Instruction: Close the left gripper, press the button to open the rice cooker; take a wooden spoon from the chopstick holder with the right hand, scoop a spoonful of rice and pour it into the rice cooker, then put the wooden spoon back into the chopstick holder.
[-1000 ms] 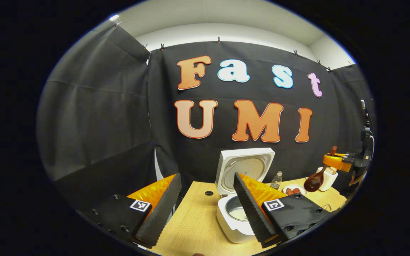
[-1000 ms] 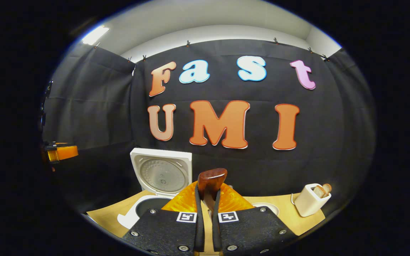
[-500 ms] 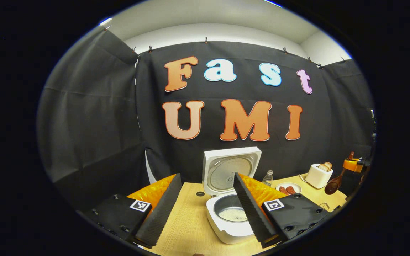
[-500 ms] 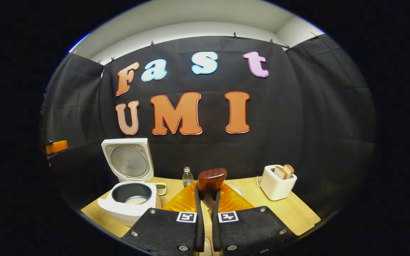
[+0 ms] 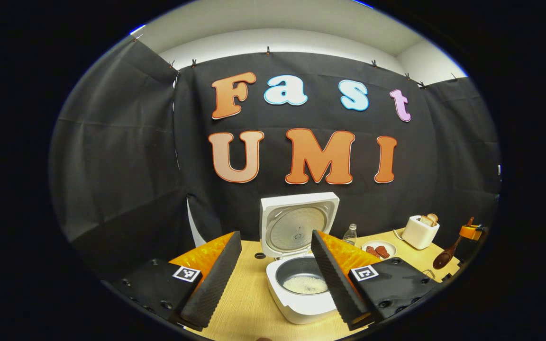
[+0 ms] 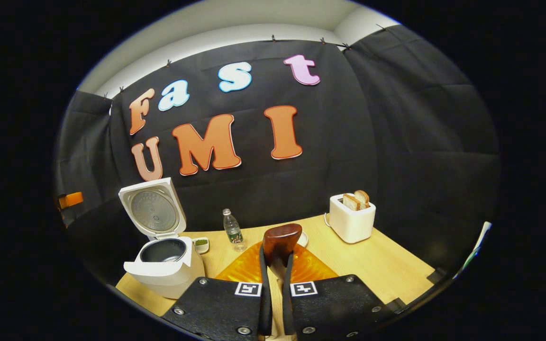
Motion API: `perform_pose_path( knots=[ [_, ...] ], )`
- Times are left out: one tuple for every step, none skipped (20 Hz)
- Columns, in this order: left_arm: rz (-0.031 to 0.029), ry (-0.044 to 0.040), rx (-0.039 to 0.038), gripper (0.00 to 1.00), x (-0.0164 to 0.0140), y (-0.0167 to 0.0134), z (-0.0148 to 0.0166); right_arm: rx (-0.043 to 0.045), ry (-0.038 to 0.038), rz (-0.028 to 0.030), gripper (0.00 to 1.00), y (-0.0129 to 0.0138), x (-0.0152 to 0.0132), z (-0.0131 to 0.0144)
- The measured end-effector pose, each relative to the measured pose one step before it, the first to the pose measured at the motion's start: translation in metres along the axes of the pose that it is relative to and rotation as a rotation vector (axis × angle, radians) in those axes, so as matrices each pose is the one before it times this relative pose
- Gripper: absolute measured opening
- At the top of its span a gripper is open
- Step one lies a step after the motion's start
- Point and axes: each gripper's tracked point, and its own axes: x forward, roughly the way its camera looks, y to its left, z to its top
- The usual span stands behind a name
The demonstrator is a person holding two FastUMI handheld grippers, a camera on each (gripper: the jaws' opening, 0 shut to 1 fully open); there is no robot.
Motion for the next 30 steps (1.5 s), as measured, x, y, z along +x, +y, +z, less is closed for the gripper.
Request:
perform_pose_path(
  knots=[
    [0.0028,0.00336,0.00724,0.96,-0.00053,-0.00052,-0.00054,0.01932,0.00662,-0.00931,0.08,-0.00526,0.00267,-0.00696],
    [0.00225,0.00251,0.00754,0.96,0.00017,-0.00109,-0.00031,0.01759,0.00687,-0.00977,0.08,-0.0063,0.00231,-0.00644],
    [0.00078,0.00152,0.0064,0.96,-0.00042,-0.00117,0.00071,0.01832,0.0091,-0.00849,0.08,-0.00509,0.00273,-0.00855],
    [-0.00125,0.00126,0.00438,0.96,-0.00025,-0.00156,0.0006,0.0146,0.00863,-0.0086,0.08,-0.00554,0.00401,-0.00715],
    [-0.00287,-0.00027,0.00173,0.96,-0.00017,-0.00171,0.00062,0.0125,0.00676,-0.01144,0.08,-0.00558,0.0039,-0.00718],
    [-0.00511,0.00019,0.00285,0.96,-0.00067,-0.00327,0.00127,0.01741,0.00458,-0.0155,0.08,-0.00804,0.00427,-0.00772],
    [-0.00293,0.00015,0.0071,0.96,-0.00107,-0.00193,0.00023,0.01698,0.00649,-0.01224,0.08,-0.00587,0.00448,-0.00692],
    [0.00347,-0.00058,0.0106,0.96,-0.00145,0.0004,0.00014,0.01654,0.01195,-0.01012,0.08,-0.00508,0.00448,-0.00762],
    [0.00902,-0.00359,0.00872,0.96,-0.00179,0.0006,0.00074,0.01984,0.01125,-0.0067,0.08,-0.00434,0.00393,-0.00705],
    [0.00629,-0.00221,0.00213,0.96,-0.00122,-0.00118,-0.00012,0.02413,0.00773,-0.00032,0.08,-0.00294,0.00393,-0.00476],
    [0.00149,0.00151,-0.00274,0.96,-0.00097,-0.00148,-0.00039,0.01359,0.00883,-0.00544,0.08,-0.00253,0.00269,-0.00597],
    [-0.00354,0.00328,-0.00636,0.96,-0.00075,-0.00284,-0.00116,0.01272,0.00102,-0.00261,0.08,-0.00269,0.00305,-0.00348],
    [-0.0055,0.00711,-0.00679,0.96,-0.00056,-0.00266,-0.00109,0.01144,-0.00039,-0.00389,0.08,-0.00457,0.00577,0.00011],
    [-0.00152,0.0061,-0.00597,0.96,-0.0002,0.00017,-0.00224,0.01187,0.00233,0.00033,0.08,-0.00136,0.0025,-0.00216],
    [0.00526,0.00569,0.00099,1.0,-0.00143,0.00126,-0.00123,0.01137,0.00363,-0.00109,0.08,-0.00132,0.00244,-0.00378],
    [0.01716,0.00094,0.00355,1.0,0.00007,0.00518,0.00029,0.01079,0.00652,0.00012,0.08,-0.00168,0.00148,-0.00345],
    [0.0113,0.0013,0.00024,0.98,0.00023,0.00345,-0.00006,0.01293,0.00628,0.00355,0.08,-0.00109,0.00147,-0.0038],
    [0.00512,0.00084,-0.00238,0.96,-0.00067,0.00039,-0.00097,0.01485,0.00723,0.0053,0.08,-0.00024,0.00025,-0.00327],
    [0.00445,0.00187,-0.00197,0.96,-0.00089,0.00149,-0.00051,0.01284,0.01046,0.01021,0.08,0.00087,0.0012,-0.00431],
    [0.00489,0.00374,-0.00204,0.96,-0.00099,0.00236,-0.00143,0.0096,0.00576,0.00707,0.1,-0.00052,0.00114,-0.00359],
    [0.00449,0.00332,-0.00521,0.96,-0.00082,0.00212,-0.00132,0.00566,0.00532,-0.00293,0.11,-0.00198,0.00214,-0.00241],
    [0.00299,0.00104,-0.00776,0.96,-0.0006,0.00082,-0.0002,0.00335,0.0094,-0.00306,0.11,-0.00254,0.00179,-0.00385],
    [0.00462,0.00024,-0.00482,1.0,-0.00073,0.0014,0.00018,0.00752,0.01147,-0.00627,0.11,-0.00185,0.00094,-0.00323],
    [0.00643,-0.00007,0.00254,1.0,-0.00053,0.00254,-0.00009,0.00833,0.01704,-0.00648,0.13,-0.00256,0.00126,-0.00399],
    [0.0123,-0.00315,0.00612,0.96,0.0002,0.00396,0.00169,0.01486,-0.00708,-0.00143,0.15,0.00047,-0.00315,0.0031],
    [0.00828,-0.00471,0.0035,0.96,-0.00064,0.00307,0.00224,-0.00001,0.00843,-0.00532,0.18,-0.00117,0.00427,-0.00317],
    [0.00373,-0.00364,-0.00014,0.96,0.00054,0.00112,0.00131,-0.00322,0.00373,-0.00552,0.19,-0.00188,-0.00345,0.00114],
    [0.00183,-0.00267,-0.00261,0.96,0.00046,0.00123,0.00134,-0.00725,0.00557,-0.01165,0.22,-0.00292,-0.00077,-0.00034],
    [0.00933,0.00225,-0.00872,0.96,0.00131,0.00218,0.001,-0.01706,0.00245,-0.02191,0.24,-0.00534,-0.00053,0.00059],
    [0.00354,0.00683,-0.01392,0.96,0.00141,0.00089,-0.00042,-0.01751,0.00705,-0.02105,0.24,-0.00609,-0.00112,-0.00164]
  ],
)
